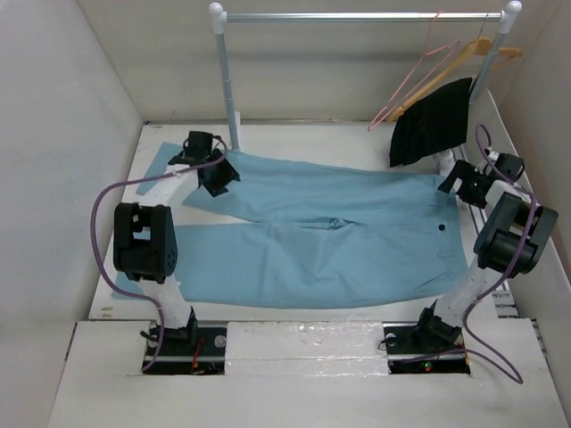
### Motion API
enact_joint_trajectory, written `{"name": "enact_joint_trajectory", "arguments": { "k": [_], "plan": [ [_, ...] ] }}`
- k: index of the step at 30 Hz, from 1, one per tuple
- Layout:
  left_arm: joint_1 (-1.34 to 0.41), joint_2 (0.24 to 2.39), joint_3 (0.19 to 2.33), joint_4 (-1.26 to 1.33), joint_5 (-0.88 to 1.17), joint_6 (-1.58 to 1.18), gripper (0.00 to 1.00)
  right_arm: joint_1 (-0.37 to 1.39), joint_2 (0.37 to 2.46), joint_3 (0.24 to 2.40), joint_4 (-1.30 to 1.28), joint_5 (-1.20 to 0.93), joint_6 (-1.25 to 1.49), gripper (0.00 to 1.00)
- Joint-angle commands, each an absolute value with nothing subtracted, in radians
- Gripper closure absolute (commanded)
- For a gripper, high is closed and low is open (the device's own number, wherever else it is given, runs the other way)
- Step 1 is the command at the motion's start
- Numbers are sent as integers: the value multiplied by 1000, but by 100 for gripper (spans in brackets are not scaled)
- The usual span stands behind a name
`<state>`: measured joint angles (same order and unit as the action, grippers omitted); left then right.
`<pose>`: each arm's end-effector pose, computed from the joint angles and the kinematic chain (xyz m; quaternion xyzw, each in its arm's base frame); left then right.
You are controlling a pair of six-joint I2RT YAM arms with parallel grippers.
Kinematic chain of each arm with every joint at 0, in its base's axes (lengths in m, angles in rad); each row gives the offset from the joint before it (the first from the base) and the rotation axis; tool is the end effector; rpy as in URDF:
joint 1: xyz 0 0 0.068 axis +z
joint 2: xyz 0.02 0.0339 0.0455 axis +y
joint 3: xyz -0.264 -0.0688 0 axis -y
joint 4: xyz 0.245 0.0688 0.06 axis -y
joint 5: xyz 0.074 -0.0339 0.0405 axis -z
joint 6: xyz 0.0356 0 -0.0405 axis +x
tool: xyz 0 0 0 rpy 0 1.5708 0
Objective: Place the trousers on the hanger
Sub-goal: Fold the trousers
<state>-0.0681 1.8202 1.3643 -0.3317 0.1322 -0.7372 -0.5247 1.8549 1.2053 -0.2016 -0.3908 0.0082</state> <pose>0.4074 -0.0325 0.2379 -0.2790 0.8794 -0.2054 0.3265 0.3494 -0.1866 0.1861 0.1758 0.9038 0.0875 0.3803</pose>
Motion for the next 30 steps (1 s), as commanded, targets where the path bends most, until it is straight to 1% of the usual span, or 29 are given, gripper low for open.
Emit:
{"name": "enact_joint_trajectory", "arguments": {
  "k": [1,5,7,8,10,11,13,14,15,16,17,18,19,20,21,23,24,25,27,29,30],
  "plan": [
    [-104,1755,1159,-272,167,-675,53,-520,1928,1348,-167,-491,-5,1],
    [-161,1740,1108,-275,144,-638,53,-520,1950,1362,-172,-471,-3,1],
    [-208,1747,1100,-287,140,-624,53,-520,1950,1342,-163,-471,-2,4],
    [-222,1750,1101,-293,143,-618,53,-520,1953,1338,-152,-474,-3,10],
    [-259,1759,1094,-295,124,-604,53,-520,1962,1338,-152,-474,-3,17],
    [-259,1764,1089,-295,115,-604,53,-520,1963,1341,-147,-474,29,23],
    [-259,1788,1068,-275,124,-609,55,-520,1974,1353,-156,-477,28,26],
    [-259,1798,1066,-272,120,-609,58,-520,1977,1367,-166,-476,23,47],
    [-259,1808,1062,-259,118,-612,70,-520,1976,1374,-166,-474,23,55],
    [-259,1827,1066,-262,115,-618,72,-520,1973,1376,-161,-474,23,59],
    [-270,1830,1075,-265,98,-615,82,-520,1968,1384,-150,-474,25,72],
    [-270,1835,1081,-259,81,-615,91,-520,1964,1391,-153,-472,26,75],
    [-270,1845,1097,-258,81,-618,93,-520,1968,1402,-155,-479,29,77],
    [-270,1854,1109,-262,84,-618,94,-520,1973,1414,-158,-491,37,81],
    [-270,1864,1126,-270,87,-618,100,-520,1985,1434,-160,-502,41,82],
    [-270,1884,1153,-268,80,-629,100,-520,1994,1454,-166,-500,48,82],
    [-270,1888,1163,-258,75,-632,100,-520,2000,1465,-161,-500,51,80],
    [-270,1919,1202,-262,69,-635,100,-520,2008,1485,-175,-491,54,60],
    [-258,1934,1227,-277,78,-640,100,-520,2013,1497,-182,-486,54,36],
    [-258,1973,1281,-288,103,-640,100,-520,2045,1534,-214,-497,48,20],
    [-258,1983,1292,-294,113,-640,100,-520,2060,1548,-236,-502,41,19]
  ]
}}
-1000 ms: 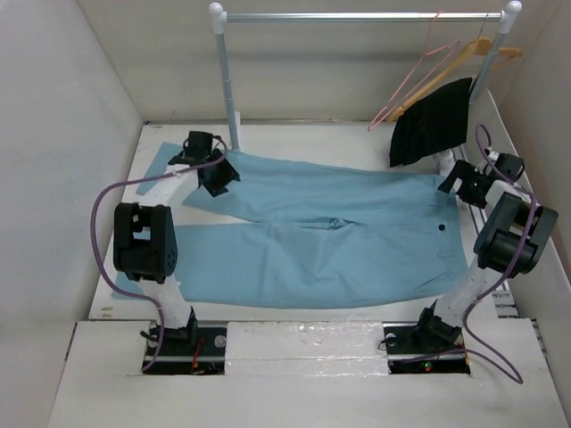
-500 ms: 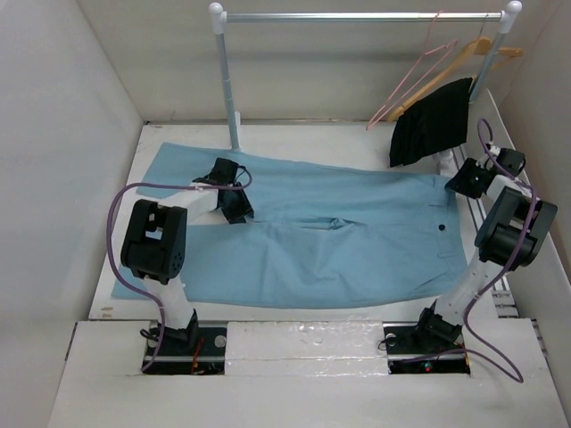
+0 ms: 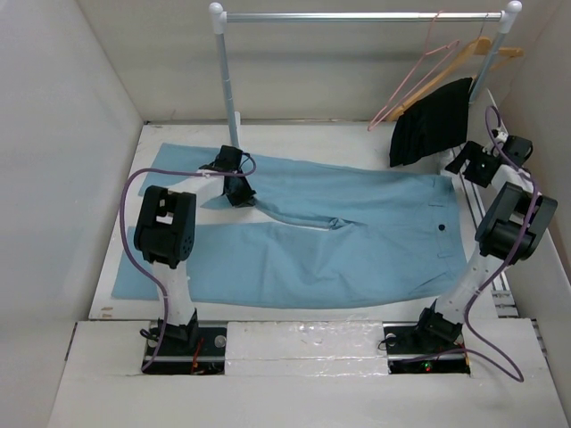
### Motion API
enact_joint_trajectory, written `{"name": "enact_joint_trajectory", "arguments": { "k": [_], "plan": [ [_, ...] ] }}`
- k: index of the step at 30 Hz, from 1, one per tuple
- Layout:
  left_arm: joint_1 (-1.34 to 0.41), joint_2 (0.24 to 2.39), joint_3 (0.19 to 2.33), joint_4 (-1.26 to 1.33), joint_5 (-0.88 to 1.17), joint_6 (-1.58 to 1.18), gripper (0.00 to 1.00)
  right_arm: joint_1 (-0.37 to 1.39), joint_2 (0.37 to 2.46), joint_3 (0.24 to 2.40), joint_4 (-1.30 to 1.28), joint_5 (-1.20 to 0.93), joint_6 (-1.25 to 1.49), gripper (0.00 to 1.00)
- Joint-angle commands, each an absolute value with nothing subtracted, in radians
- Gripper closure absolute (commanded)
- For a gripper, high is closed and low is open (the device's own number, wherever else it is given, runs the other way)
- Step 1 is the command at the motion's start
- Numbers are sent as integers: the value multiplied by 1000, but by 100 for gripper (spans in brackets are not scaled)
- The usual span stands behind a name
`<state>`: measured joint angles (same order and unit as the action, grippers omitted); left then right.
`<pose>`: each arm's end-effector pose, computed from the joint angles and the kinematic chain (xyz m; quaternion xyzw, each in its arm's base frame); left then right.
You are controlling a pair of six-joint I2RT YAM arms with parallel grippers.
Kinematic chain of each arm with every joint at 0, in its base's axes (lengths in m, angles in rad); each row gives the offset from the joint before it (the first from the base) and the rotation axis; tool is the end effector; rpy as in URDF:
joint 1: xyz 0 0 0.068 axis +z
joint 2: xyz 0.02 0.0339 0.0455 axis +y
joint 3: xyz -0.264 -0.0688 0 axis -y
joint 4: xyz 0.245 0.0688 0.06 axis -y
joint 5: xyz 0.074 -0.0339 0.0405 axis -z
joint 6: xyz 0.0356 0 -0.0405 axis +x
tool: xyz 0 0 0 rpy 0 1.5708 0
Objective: Place the trousers on the hanger
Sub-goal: Fold the trousers
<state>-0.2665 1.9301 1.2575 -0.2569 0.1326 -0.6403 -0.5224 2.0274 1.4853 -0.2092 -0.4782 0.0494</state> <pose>0.3916 -0.1118 0.1674 -0.1554 0.9343 -0.1943 0.2552 0.4020 -0.2125 0.2034 0.1608 0.8816 0.1205 0.4272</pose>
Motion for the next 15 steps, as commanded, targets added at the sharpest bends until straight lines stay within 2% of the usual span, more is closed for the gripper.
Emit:
{"name": "enact_joint_trajectory", "arguments": {
  "k": [1,7,8,10,13,14,15],
  "plan": [
    [-258,1988,1302,-295,120,-641,100,-520,2078,1560,-245,-511,37,18],
    [-267,1967,1249,-259,147,-663,100,-511,2101,1549,-221,-529,41,31],
    [-267,1968,1246,-259,147,-663,100,-511,2117,1557,-224,-534,41,36],
    [-267,1964,1233,-261,152,-666,100,-511,2126,1565,-225,-540,43,37],
    [-267,1953,1227,-262,156,-664,100,-502,2135,1571,-209,-552,54,65],
    [-267,1950,1227,-262,152,-660,100,-502,2131,1565,-178,-557,66,81],
    [-267,1948,1235,-270,149,-658,100,-502,2120,1560,-158,-561,72,91]
  ]
}}
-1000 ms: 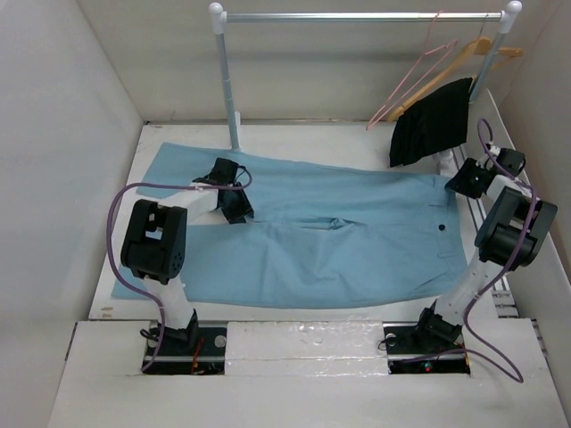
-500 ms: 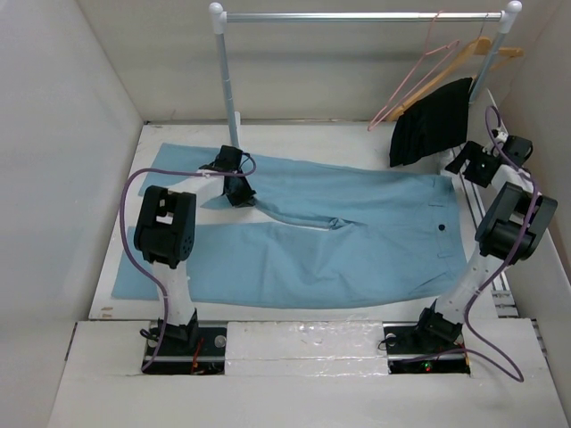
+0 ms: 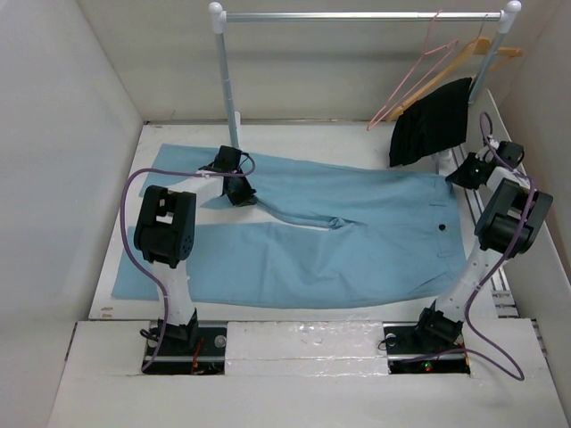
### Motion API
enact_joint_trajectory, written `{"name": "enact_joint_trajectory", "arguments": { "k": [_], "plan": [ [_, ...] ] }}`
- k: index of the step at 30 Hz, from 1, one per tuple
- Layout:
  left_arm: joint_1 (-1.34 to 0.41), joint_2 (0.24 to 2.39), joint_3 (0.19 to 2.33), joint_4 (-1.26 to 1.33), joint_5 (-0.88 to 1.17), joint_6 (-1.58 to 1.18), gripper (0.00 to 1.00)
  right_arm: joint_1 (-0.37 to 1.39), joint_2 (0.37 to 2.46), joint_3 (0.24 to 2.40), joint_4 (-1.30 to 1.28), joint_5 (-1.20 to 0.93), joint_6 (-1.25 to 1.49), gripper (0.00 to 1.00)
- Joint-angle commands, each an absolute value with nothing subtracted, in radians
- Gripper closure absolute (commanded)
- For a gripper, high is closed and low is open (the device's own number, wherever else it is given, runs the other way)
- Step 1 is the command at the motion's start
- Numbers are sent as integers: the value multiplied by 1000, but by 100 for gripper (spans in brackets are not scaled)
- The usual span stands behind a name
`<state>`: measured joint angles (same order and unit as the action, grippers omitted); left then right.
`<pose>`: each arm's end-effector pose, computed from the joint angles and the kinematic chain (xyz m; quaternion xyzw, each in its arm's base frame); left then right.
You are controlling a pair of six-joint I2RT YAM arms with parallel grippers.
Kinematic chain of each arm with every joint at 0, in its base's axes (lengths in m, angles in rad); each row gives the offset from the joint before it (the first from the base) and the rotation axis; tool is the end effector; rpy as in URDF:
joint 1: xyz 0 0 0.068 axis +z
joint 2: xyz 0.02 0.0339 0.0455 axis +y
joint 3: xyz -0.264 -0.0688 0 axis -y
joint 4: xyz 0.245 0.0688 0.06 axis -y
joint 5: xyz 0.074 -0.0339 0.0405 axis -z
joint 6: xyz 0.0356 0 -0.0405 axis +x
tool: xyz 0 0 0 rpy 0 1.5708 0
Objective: Place the trousers on the hanger
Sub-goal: Fold the trousers
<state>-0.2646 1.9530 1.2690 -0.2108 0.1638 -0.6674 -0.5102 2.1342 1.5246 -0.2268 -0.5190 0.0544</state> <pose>0.3986 -0.1140 0.1650 -0.1615 0.9267 -0.2174 0.2606 0.4157 -0.2124 0.1677 0.1628 0.8920 0.1549 0.3921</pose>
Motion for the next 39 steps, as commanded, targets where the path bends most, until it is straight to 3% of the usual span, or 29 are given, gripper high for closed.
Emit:
{"name": "enact_joint_trajectory", "arguments": {
  "k": [1,7,12,13,14,15,17,20,25,30,34,39],
  "plan": [
    [-267,1948,1239,-275,149,-657,100,-502,2111,1559,-147,-557,78,97],
    [-267,1931,1313,-333,123,-618,100,-520,2063,1552,60,-561,195,100],
    [-267,1856,1339,-373,46,-583,97,-520,2112,1637,61,-569,219,99],
    [-267,1841,1339,-388,31,-583,90,-520,2120,1638,64,-569,225,92],
    [-267,1812,1342,-399,14,-580,86,-520,2123,1641,64,-574,230,79],
    [-267,1795,1344,-409,-35,-581,82,-520,2125,1637,58,-575,238,53],
    [-267,1740,1339,-446,-73,-581,71,-520,2082,1579,70,-578,253,37],
    [-267,1653,1316,-498,-196,-586,65,-520,1910,1403,138,-537,282,23],
    [-122,1562,1221,-606,-287,-766,64,-422,1585,1125,141,-459,262,24],
    [260,1551,1060,-578,-77,-853,65,-175,1281,859,111,-364,285,34],
    [400,1565,985,-505,-54,-874,70,41,1232,789,117,-439,296,36],
    [439,1716,1008,-503,-8,-876,75,245,1097,765,-27,-385,207,36]
  ]
}}
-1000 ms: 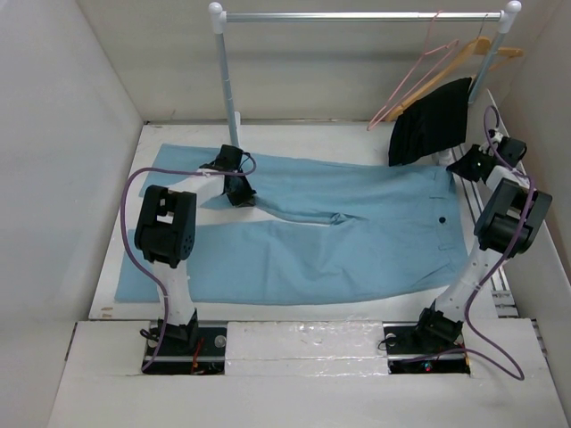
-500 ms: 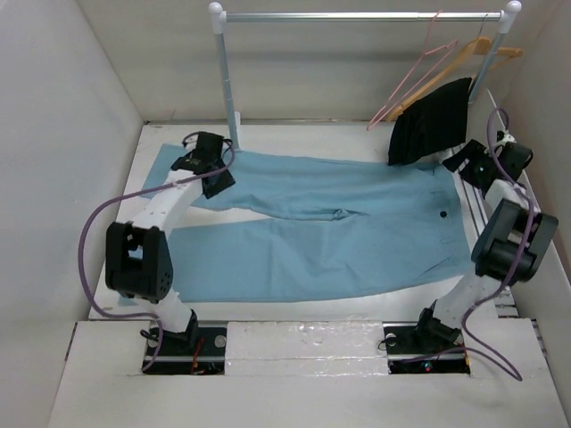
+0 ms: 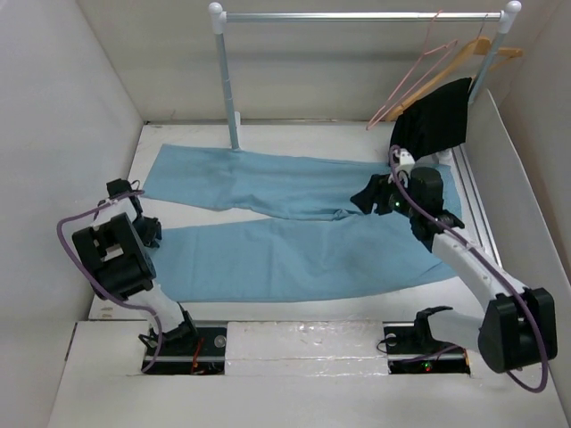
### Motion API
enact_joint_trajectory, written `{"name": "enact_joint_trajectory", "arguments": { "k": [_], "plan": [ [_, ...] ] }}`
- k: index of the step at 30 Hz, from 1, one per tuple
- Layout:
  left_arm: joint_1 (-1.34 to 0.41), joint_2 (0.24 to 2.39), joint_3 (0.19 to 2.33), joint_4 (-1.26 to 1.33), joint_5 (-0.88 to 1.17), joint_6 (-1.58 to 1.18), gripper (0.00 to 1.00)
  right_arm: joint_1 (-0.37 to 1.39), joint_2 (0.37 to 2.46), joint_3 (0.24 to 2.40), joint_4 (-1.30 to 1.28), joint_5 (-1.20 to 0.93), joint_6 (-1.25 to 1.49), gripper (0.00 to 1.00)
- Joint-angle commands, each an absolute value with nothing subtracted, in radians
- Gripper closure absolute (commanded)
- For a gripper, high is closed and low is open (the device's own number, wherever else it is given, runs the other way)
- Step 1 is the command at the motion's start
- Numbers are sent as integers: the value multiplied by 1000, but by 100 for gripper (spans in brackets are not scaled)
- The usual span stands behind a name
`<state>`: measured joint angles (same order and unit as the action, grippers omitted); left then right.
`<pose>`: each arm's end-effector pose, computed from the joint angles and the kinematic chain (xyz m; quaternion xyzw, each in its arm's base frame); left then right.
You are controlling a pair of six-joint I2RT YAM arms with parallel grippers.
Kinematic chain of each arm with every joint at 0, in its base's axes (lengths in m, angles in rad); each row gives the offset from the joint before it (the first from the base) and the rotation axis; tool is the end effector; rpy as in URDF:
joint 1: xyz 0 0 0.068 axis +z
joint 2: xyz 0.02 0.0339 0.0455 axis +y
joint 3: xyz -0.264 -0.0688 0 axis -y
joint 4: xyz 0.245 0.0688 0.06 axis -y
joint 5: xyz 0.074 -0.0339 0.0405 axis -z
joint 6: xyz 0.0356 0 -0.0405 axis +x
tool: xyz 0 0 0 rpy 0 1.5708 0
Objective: Place the trousers on the hanger
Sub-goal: Fold the trousers
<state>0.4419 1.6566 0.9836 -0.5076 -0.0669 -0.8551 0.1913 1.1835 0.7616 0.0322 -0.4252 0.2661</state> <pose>0.2822 0.1361 0.1694 -0.5974 0.7775 -0.0076 0.1964 0.2592 0.0652 0.2719 -0.0870 0.8158 0.2941 0.4904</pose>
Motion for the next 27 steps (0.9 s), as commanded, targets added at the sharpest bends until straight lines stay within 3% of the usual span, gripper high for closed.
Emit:
{"name": "enact_joint_trajectory", "arguments": {
  "k": [1,4,10,17,24,27],
  "plan": [
    [439,1777,1020,-502,-6,-879,77,258,1047,761,-44,-374,196,35],
    [439,1865,1057,-474,-6,-891,78,258,974,767,-123,-335,170,35],
    [379,2048,1362,-537,-5,-894,80,218,891,844,-273,-311,89,34],
    [379,2016,1554,-603,-27,-775,80,227,890,841,-301,-411,57,33],
    [393,1607,1255,-520,-113,-689,60,343,894,827,-310,-449,-20,31],
    [514,1471,1080,-476,-30,-712,60,377,893,819,-339,-466,-47,31]
  ]
}}
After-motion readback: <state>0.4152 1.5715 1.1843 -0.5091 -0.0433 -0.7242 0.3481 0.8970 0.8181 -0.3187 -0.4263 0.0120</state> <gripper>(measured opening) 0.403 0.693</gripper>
